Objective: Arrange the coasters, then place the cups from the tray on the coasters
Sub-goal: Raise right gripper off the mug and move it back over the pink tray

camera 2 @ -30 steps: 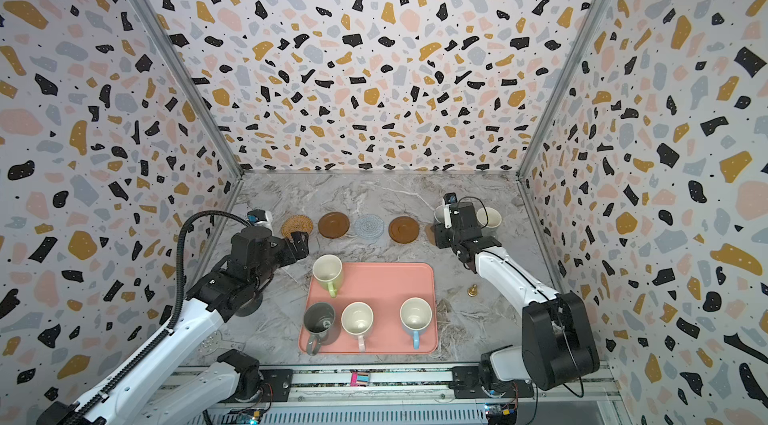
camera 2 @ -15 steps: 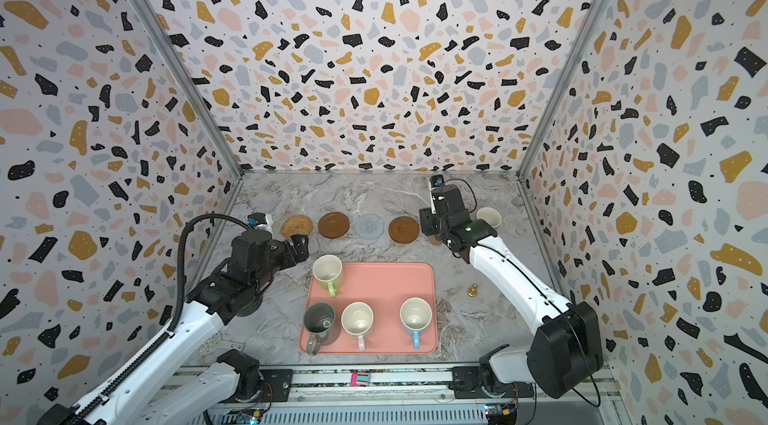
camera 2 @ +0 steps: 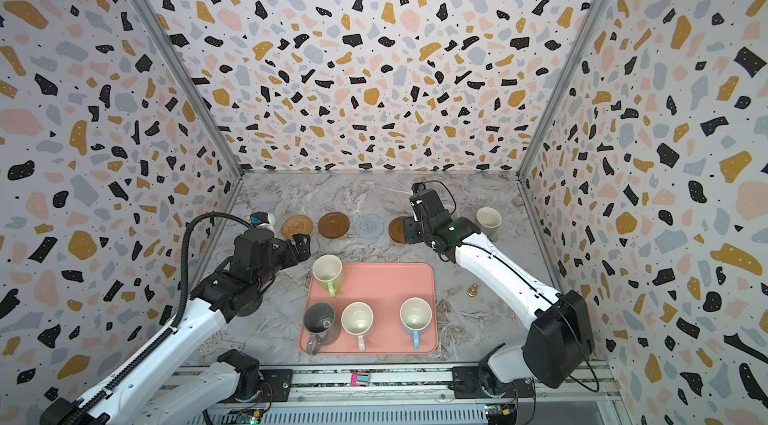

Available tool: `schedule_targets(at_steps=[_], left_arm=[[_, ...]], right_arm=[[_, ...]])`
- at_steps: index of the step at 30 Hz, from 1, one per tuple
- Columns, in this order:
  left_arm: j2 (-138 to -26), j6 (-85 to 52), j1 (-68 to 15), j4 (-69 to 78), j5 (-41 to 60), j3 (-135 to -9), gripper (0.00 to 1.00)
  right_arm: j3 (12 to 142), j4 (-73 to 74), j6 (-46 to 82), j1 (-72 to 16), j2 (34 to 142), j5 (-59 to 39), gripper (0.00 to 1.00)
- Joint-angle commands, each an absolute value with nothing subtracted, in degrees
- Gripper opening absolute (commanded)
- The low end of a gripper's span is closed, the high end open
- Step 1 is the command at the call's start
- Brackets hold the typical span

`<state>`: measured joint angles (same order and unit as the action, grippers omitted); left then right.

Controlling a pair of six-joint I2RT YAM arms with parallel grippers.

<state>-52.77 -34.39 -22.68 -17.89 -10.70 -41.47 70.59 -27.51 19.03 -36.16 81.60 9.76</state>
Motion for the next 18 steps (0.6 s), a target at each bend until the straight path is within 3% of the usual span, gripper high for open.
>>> schedule_targets(at_steps=[1,18], left_arm=[[-53.39,-34.80,-22.87,-15.72,-10.01,-41.91,0.99],[-53.25,-35.20,-22.86,-15.82,-10.72,-41.50,1.00]], right_arm=[[73.72,-30.76,21.67,-38.44,82.36,8.92,0.64],[77.32,-31.07,25.00,-48.05,87.67,4.89,0.64]])
